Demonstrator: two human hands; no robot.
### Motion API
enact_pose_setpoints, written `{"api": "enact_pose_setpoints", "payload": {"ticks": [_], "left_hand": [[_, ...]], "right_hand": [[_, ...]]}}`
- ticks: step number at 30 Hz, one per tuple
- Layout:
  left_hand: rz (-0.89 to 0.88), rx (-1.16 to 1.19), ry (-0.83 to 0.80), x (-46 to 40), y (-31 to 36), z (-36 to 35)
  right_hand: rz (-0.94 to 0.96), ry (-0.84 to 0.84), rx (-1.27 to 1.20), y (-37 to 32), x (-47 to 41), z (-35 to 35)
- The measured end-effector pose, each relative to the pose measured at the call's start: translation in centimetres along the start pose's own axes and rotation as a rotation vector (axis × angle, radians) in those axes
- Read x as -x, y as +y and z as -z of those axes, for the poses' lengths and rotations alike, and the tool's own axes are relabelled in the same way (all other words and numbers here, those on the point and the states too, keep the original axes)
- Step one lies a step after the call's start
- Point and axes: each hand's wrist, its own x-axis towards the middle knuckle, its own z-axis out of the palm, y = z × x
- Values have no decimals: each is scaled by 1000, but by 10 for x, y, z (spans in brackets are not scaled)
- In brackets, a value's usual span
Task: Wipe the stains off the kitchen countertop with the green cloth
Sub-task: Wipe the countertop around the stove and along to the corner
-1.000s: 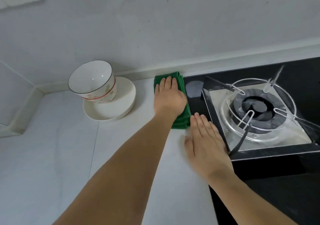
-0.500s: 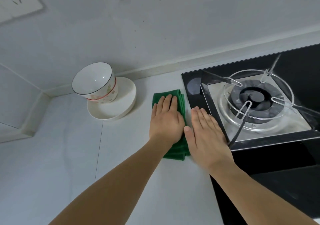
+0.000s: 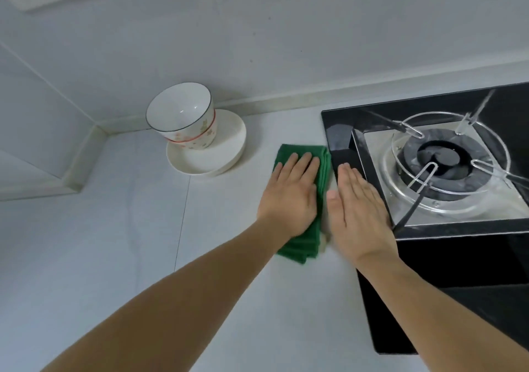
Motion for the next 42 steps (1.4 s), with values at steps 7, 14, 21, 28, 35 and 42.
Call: {"api": "enact_pose_setpoints", "payload": {"ticks": [7, 14, 21, 28, 35, 42], "left_hand": [[-49, -41, -50, 165, -46, 3], [-38, -76, 16, 42, -60, 8], [144, -47, 66, 59, -36, 0], [332, -50, 51, 184, -46, 7], [270, -74, 51, 47, -49, 11], [203, -41, 17, 137, -16, -4]], "right_hand": [[-2, 3, 49, 0, 1, -3], [0, 31, 104, 0, -2, -7], [7, 45, 99, 1, -3, -7], [2, 29, 114, 2, -3, -7], [18, 59, 132, 1, -4, -10], [13, 9, 107, 0, -3, -6]]}}
